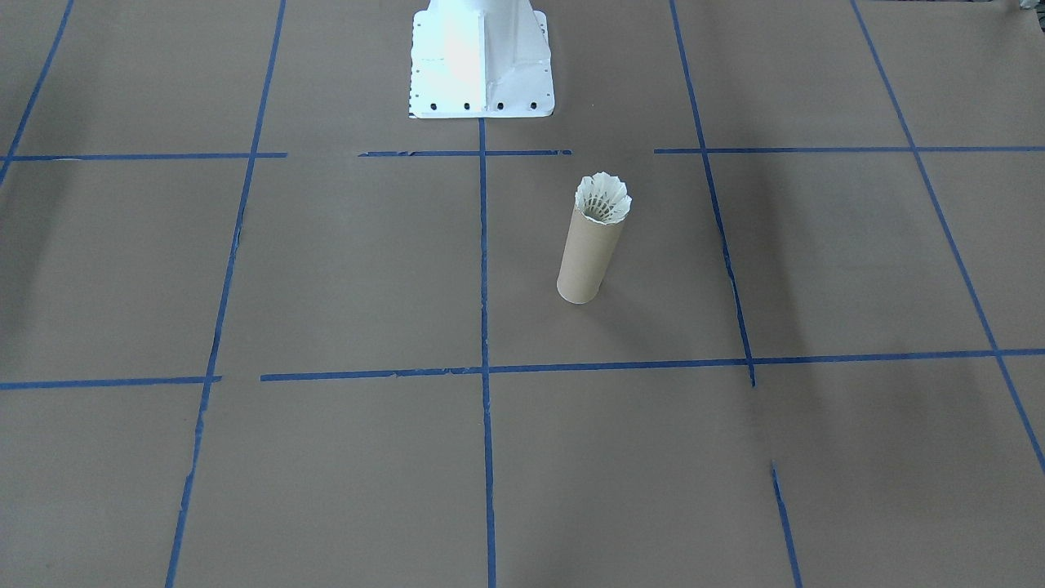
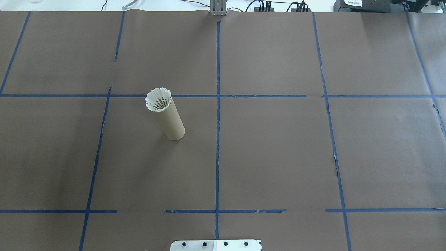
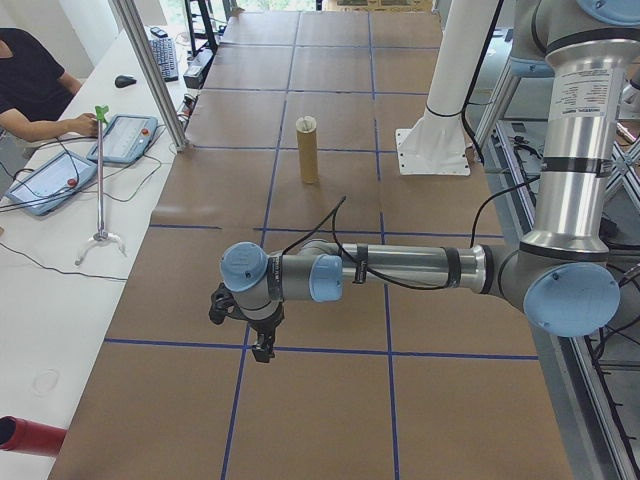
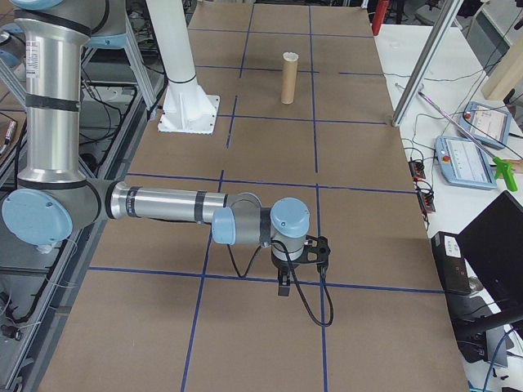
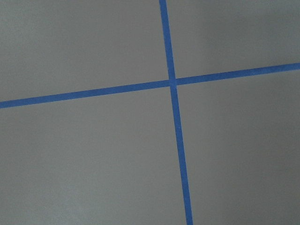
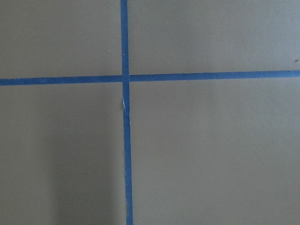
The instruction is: Collect badminton balls into bucket
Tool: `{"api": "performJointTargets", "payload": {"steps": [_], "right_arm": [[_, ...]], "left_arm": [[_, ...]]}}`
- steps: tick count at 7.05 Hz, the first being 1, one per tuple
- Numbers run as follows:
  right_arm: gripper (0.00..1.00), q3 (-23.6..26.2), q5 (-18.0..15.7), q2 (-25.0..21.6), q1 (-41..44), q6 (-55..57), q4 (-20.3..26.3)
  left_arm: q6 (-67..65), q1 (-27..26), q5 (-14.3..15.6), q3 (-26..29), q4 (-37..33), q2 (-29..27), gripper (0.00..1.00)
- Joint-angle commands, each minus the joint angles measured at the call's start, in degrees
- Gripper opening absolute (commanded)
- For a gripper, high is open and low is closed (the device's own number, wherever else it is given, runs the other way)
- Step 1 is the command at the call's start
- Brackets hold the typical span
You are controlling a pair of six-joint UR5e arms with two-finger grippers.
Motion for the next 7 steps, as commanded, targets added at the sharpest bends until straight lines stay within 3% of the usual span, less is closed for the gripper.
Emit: {"api": "performJointTargets", "payload": {"steps": [1,7], "right_arm": [[1.00,0.03,0.08,0.03,0.00,-0.04,0.00],[1.00,0.03,-0.01,-0.06,0.09,-0.04,0.00]], "left_arm": [[-0.26,-0.18,0.06,-0.05,-0.06,-0.42,1.00],[-0.26,-1.32,0.06,-0.05,-0.15,-0.51,1.00]]}}
